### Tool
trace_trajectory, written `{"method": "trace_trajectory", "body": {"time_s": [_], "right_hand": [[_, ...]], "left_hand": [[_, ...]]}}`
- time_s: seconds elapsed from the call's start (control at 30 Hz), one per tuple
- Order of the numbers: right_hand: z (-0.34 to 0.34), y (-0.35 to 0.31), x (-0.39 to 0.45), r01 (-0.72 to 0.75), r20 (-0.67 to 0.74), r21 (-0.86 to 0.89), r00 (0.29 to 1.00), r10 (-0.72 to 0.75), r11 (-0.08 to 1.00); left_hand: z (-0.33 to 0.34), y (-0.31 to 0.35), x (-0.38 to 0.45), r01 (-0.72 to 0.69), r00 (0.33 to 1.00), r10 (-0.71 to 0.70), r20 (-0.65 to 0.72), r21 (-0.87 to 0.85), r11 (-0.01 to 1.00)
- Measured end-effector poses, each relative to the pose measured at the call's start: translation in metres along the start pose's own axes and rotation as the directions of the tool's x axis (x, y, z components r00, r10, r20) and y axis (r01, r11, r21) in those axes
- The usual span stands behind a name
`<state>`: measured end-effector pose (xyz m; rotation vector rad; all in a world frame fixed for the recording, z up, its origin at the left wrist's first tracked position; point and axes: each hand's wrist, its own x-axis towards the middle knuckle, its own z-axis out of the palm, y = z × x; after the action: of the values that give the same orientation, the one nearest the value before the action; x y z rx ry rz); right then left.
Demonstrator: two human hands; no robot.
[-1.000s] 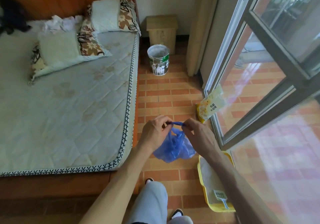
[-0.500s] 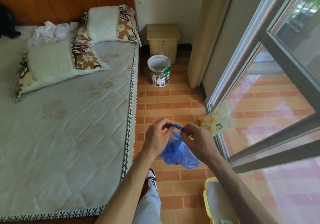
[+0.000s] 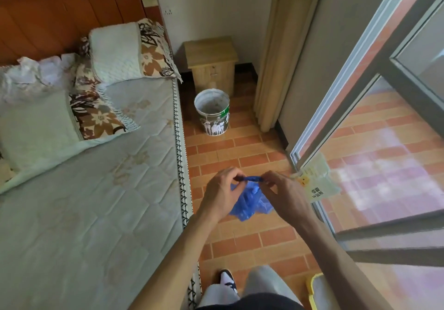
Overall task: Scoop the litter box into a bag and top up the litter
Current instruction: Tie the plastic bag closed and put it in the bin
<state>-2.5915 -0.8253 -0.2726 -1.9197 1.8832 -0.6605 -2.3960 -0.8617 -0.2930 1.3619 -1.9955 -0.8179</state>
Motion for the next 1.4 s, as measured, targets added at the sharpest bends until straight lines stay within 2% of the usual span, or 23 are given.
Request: {"method": "trace_trajectory", "body": {"time_s": [0.4, 0.8, 1.07, 1.4], "right_hand": [[0.006, 0.011, 0.151, -0.002, -0.082, 0.061, 0.997, 0.007, 0.998], [0.004, 0.044, 0.307, -0.014, -0.081, 0.171, 0.996, 0.029, 0.985], [-0.002, 0.049, 0.412, 0.060, -0.086, 0.158, 0.995, -0.047, 0.986], [0.012, 0.040, 0.537, 0.006, -0.022, 0.082, 1.000, -0.004, 0.997]], "left_hand": [[-0.022, -0.037, 0.152, -0.076, 0.997, 0.077, -0.006, 0.050, 0.996], [-0.027, -0.063, 0.311, -0.034, 0.999, 0.033, 0.008, 0.078, 0.996], [-0.040, -0.086, 0.399, 0.011, 0.998, -0.009, -0.069, 0.029, 1.000], [-0.065, -0.136, 0.503, 0.075, 0.990, -0.077, -0.117, -0.015, 0.997]]}}
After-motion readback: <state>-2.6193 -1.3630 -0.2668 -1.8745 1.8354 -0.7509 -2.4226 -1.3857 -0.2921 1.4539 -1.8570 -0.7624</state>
